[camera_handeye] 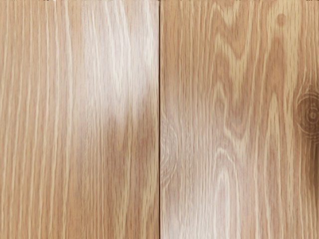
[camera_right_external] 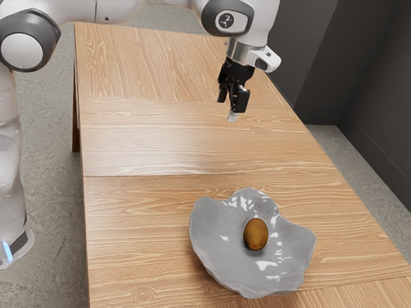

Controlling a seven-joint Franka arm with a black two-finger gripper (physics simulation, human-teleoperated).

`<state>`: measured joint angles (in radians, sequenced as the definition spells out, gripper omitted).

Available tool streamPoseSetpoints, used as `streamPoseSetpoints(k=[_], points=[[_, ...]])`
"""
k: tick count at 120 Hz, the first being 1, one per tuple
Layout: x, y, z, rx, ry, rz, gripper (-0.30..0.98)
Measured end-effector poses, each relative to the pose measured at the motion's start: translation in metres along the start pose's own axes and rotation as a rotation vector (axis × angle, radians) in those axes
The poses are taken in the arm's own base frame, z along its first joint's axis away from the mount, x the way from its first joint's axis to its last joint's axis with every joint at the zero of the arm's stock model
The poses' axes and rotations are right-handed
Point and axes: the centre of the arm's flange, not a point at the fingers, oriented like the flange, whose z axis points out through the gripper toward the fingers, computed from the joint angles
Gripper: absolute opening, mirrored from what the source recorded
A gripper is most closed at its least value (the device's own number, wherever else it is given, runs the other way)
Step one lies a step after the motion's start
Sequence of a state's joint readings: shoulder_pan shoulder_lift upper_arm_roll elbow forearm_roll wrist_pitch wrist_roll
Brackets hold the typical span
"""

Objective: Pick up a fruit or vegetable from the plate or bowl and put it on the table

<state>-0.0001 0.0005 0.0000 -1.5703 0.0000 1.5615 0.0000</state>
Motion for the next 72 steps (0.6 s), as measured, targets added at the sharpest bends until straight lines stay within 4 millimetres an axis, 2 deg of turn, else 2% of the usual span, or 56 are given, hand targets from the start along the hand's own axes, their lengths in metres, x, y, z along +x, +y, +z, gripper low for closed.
streamPoseSetpoints(k=[1,4,7,10,15,32,47,57,72], points=[[0.000,0.000,0.000,0.000,0.000,0.000,0.68],[0.044,0.001,-0.007,-0.005,0.032,-0.005,0.68],[0.071,0.001,-0.005,-0.006,0.043,-0.011,0.68],[0.086,0.002,-0.002,-0.006,0.046,-0.014,0.68],[0.099,0.006,0.002,-0.012,0.041,-0.015,0.69],[0.112,0.015,0.020,-0.028,0.003,0.028,0.69],[0.114,0.033,0.036,-0.030,-0.026,0.212,0.69],[0.115,0.068,0.047,-0.022,-0.046,0.419,0.69],[0.104,0.133,0.065,-0.010,-0.087,0.753,0.69]])
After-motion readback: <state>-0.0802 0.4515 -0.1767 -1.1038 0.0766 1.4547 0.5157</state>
